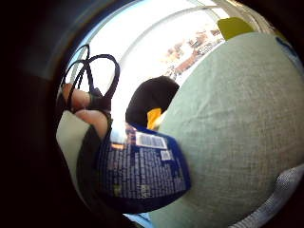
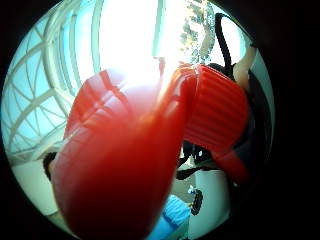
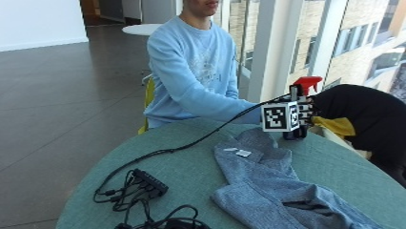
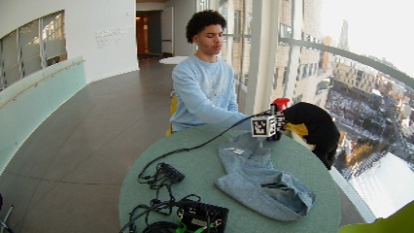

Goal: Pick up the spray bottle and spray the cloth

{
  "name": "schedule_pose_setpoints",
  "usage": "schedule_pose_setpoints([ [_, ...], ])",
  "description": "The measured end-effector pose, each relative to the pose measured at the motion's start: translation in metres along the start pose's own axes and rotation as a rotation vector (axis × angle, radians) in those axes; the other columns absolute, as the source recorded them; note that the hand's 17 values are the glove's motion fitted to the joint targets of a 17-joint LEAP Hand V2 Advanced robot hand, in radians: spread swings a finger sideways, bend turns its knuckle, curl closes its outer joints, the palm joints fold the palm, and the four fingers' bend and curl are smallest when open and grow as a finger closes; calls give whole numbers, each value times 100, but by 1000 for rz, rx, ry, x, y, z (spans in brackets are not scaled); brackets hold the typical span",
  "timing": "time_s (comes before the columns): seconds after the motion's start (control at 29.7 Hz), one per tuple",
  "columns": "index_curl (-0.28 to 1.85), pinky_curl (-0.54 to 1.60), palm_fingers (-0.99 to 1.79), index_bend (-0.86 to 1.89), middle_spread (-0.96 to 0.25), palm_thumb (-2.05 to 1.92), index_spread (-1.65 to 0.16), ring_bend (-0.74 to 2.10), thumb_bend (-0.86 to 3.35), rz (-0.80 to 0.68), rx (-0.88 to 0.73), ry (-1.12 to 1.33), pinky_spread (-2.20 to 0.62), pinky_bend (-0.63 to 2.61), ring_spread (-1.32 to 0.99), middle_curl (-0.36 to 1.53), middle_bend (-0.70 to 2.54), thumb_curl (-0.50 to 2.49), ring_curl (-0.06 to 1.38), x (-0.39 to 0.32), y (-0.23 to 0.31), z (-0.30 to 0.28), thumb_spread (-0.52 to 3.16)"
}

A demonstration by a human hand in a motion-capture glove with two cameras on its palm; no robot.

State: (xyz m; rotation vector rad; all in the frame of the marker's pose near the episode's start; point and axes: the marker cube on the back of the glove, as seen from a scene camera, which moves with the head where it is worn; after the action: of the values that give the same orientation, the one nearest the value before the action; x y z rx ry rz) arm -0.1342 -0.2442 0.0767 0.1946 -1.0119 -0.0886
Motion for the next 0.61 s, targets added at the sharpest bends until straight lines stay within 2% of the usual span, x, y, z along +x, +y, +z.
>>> schedule_pose_setpoints([
  [0.27, 39, 36, 104, 9, -8, 83, -27, 48, -3, 30, -77, 72, 0, 25, -10, 46, 40, 55, 39, -3, 17, -20, 93],
  [0.4, 36, 37, 85, 6, -8, 81, -30, 44, -3, 57, -137, 225, 4, 26, -10, 45, 36, 52, 39, -2, 46, -55, 97],
  [0.61, 32, 36, 77, 9, -9, 78, -32, 39, -3, 64, -200, 451, 11, 25, -8, 44, 35, 49, 37, -21, 98, -121, 100],
])
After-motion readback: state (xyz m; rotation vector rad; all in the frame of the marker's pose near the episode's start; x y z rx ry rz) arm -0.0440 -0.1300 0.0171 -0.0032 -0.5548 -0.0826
